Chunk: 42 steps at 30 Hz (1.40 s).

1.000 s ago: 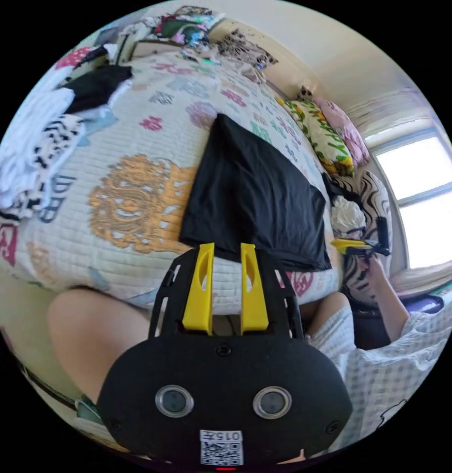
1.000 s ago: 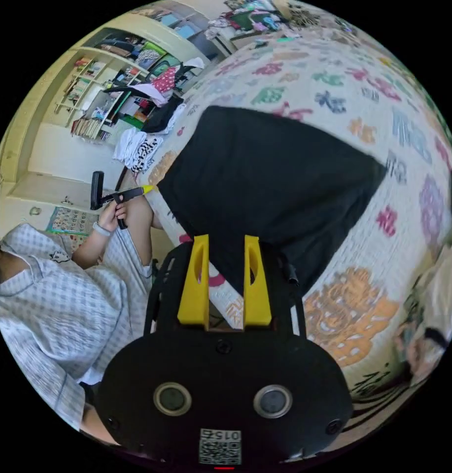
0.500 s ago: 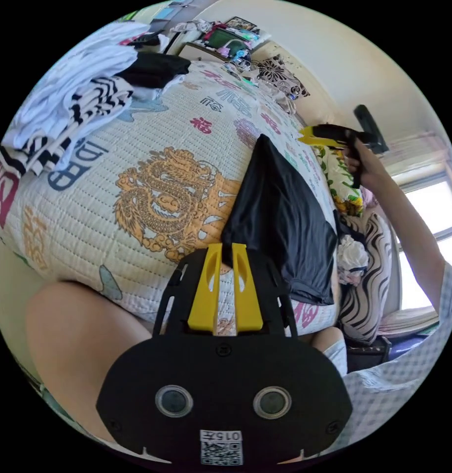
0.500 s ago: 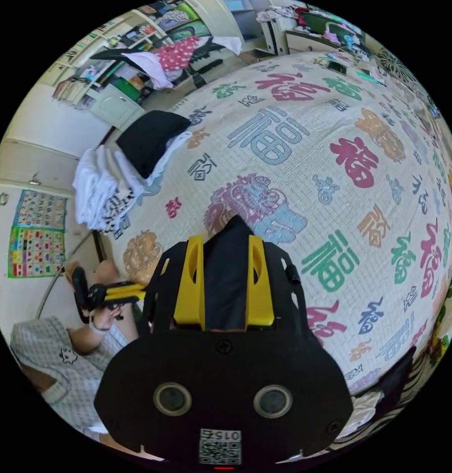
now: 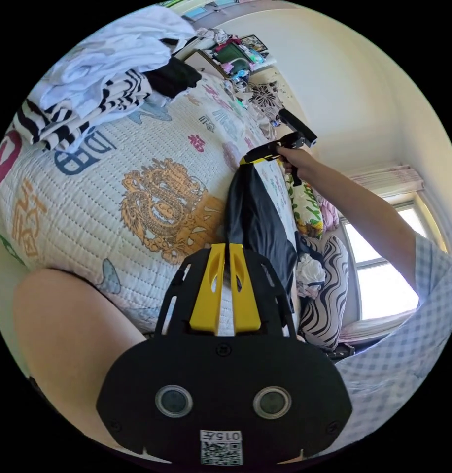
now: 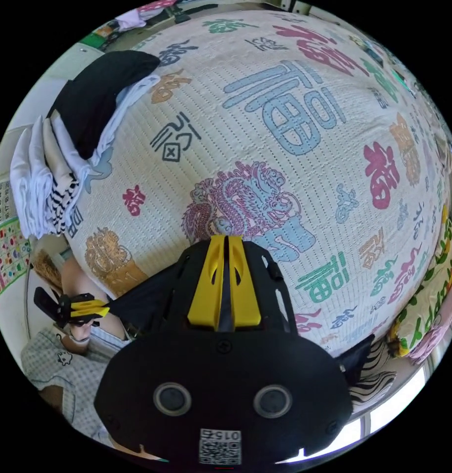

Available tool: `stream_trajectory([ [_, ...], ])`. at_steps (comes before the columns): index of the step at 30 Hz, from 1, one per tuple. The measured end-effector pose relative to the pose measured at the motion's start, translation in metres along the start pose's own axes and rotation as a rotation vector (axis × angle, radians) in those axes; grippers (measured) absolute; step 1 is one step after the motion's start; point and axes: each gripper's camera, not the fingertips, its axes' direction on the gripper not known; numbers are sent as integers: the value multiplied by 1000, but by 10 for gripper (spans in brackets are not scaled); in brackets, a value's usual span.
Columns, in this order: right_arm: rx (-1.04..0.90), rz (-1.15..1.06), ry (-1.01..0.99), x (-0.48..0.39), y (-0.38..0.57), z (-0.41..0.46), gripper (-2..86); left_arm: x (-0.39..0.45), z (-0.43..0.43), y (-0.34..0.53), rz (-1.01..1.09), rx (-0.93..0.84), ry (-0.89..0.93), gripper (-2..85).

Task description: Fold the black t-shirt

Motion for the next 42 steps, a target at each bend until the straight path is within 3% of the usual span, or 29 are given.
stream_trajectory([
  [7, 242, -69, -203, 53, 91, -60, -1, 73, 3, 46, 341, -23, 34, -5],
  [14, 535, -157, -435, 167, 269, -105, 0, 176, 56, 92, 670, -130, 120, -5],
  [19, 694, -63, -603, 268, 385, -82, 0, 240, 151, 133, 842, -277, 190, -4],
  [25, 807, 82, -795, 383, 485, -15, 2, 277, 269, 181, 1013, -438, 108, -4],
  [32, 813, 160, -904, 456, 540, 38, 26, 273, 367, 196, 1015, -597, 49, 9],
  [37, 883, 316, -925, 489, 587, 47, 103, 256, 415, 190, 1004, -784, 59, 55],
  [42, 763, 301, -921, 454, 647, 48, 140, 219, 362, 120, 848, -635, 143, 65],
])
